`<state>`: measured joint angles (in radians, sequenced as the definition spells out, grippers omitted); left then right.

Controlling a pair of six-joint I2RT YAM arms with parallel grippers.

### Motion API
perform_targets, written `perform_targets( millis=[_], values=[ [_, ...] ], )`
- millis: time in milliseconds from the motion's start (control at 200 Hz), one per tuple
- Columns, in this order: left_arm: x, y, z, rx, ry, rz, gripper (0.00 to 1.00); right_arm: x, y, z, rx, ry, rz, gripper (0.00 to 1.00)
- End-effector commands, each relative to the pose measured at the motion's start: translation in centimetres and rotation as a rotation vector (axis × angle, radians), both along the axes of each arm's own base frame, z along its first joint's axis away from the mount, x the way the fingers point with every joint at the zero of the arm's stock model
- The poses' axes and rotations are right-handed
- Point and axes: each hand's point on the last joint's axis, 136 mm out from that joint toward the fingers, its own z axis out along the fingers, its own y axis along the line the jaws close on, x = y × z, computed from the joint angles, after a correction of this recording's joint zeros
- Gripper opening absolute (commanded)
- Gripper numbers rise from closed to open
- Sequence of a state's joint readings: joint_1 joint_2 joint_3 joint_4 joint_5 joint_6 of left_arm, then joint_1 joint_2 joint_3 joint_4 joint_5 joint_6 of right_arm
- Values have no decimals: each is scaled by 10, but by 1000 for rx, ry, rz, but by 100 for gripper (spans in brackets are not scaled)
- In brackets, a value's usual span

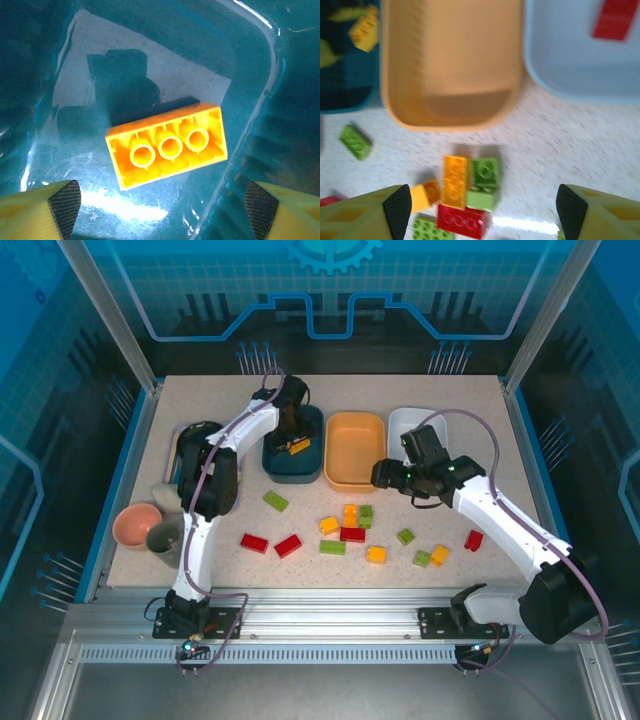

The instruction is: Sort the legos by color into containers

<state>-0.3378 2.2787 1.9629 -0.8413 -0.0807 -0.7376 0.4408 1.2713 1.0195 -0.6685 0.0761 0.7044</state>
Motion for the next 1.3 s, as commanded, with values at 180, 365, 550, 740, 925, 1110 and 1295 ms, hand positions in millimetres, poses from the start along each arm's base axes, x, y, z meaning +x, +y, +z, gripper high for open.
perform_targets(
  millis=[180, 365, 550, 740, 925, 1110, 1295],
  values=[
    [-36, -20, 109, -88, -202, -84, 98, -66, -46, -64, -75, 252, -185, 70],
    [-107, -41, 136, -197, -268, -177, 99, -86, -55, -93, -205, 404, -59, 76],
    [-181, -47, 127, -275, -277, -247, 99, -93, -53, -116, -202, 485, -50, 82],
    [-217, -35, 118, -303, -262, -231, 99, -75, -37, -119, -106, 473, -108, 83],
    [-224, -32, 116, -299, -263, -217, 99, -83, -38, -133, -113, 556, -148, 79],
    [-223, -37, 119, -308, -275, -229, 99, -79, -36, -133, -56, 529, -218, 73],
    [-223, -45, 117, -318, -268, -247, 99, -74, -36, -138, -42, 534, -257, 62]
  ],
)
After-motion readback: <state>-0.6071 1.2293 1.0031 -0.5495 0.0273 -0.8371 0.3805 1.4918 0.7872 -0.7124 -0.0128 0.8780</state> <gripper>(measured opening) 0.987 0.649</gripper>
